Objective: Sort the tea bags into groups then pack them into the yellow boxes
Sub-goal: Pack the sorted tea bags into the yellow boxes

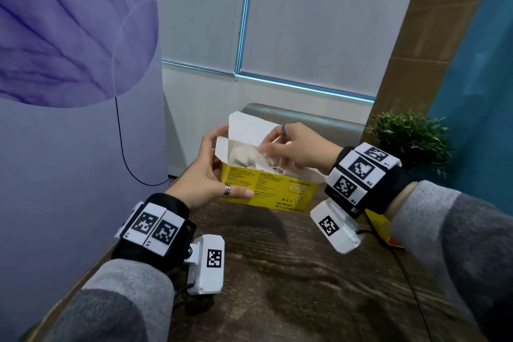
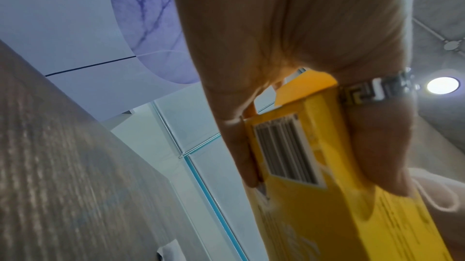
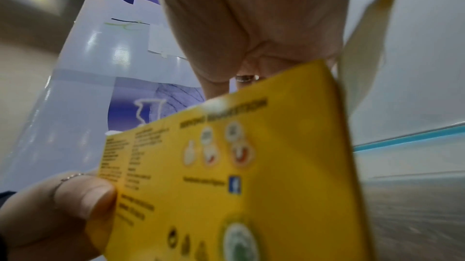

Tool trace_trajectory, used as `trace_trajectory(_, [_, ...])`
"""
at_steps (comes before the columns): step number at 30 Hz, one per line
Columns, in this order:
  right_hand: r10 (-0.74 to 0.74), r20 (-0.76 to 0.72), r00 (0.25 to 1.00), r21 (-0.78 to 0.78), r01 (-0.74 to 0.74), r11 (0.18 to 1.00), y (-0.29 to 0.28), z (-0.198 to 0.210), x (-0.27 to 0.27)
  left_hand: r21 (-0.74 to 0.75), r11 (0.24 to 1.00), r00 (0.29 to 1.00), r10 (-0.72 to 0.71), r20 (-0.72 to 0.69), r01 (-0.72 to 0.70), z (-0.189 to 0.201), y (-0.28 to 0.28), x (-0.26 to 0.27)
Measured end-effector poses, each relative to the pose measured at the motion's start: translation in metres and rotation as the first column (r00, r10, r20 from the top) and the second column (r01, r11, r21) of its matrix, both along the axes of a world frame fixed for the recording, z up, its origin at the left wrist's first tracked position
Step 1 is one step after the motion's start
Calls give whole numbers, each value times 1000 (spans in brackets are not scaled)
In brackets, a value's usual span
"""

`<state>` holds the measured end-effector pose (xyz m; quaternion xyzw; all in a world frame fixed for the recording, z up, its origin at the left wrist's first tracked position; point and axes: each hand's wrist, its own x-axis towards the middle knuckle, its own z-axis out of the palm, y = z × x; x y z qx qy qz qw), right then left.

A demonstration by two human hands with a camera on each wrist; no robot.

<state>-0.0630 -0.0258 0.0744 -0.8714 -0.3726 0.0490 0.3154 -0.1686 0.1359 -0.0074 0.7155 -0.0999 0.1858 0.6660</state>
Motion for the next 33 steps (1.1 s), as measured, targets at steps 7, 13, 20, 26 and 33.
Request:
trace_trajectory(7, [95,11,995,-27,-95,995,-17,10,-2,3,1000,1000,24,-10,-24,-1,3,1])
trace_trajectory(13, [183,-88,979,-167,-196,966,-17,-2,-3,23,999,1000,27,-10,-27,-1,2,0])
trace_trajectory(20, [-26,104,994,257,-2,966,-20,9,17,-13,982,982,190,17,-189,2,19,-3])
trace_trajectory(26, [-246,-203,948,172,282,944,-17,-30,68,-56,912,910,409,71,-406,3,30,-5])
trace_trajectory(33, [-211,-170,963,-353,140,925,36,-98,98,-129,866,866,495,71,-484,3,35,-8])
